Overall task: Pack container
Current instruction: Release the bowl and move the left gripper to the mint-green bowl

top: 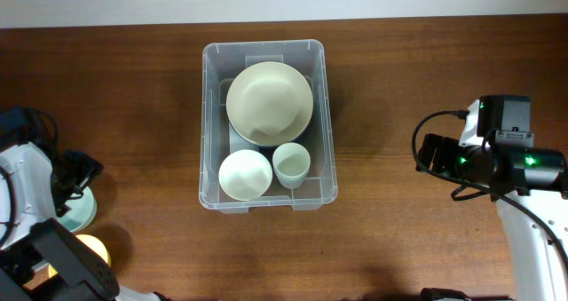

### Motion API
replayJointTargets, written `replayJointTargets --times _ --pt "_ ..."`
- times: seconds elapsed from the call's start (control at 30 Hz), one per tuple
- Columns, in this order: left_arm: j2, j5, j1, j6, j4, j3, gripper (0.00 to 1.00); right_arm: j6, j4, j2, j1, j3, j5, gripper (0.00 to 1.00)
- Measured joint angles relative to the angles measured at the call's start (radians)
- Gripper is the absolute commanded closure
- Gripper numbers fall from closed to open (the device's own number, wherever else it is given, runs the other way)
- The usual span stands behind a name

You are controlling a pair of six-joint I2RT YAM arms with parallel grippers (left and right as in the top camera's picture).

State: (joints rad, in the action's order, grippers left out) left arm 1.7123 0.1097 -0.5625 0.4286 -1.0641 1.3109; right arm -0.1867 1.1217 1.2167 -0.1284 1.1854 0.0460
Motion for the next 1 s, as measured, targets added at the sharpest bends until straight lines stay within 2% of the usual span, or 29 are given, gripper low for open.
replayJointTargets --times 0.33,0.4,0.5,0.67,0.83,1.0 --pt "0.156 0.003 -0.026 -0.019 0.099 -0.013 0.22 0.000 0.000 0.000 0.000 0.000 0.000 0.01" --pt "0.187 0.003 -0.026 -0.021 0.114 -0.014 0.29 0.002 0.000 0.000 0.000 0.000 0.000 0.01" --pt "0.220 0.003 -0.026 -0.021 0.124 -0.014 0.56 0.002 0.000 0.000 0.000 0.000 0.000 0.01" --pt "0.271 -0.004 -0.026 -0.034 0.135 -0.016 0.86 0.002 0.000 0.000 0.000 0.000 0.000 0.01" --pt "0.272 -0.002 -0.023 -0.035 0.157 -0.017 0.99 0.002 0.000 0.000 0.000 0.000 0.000 0.01" --pt "0.272 0.018 0.022 -0.040 0.156 0.005 1.00 0.003 0.000 0.000 0.000 0.000 0.000 0.01"
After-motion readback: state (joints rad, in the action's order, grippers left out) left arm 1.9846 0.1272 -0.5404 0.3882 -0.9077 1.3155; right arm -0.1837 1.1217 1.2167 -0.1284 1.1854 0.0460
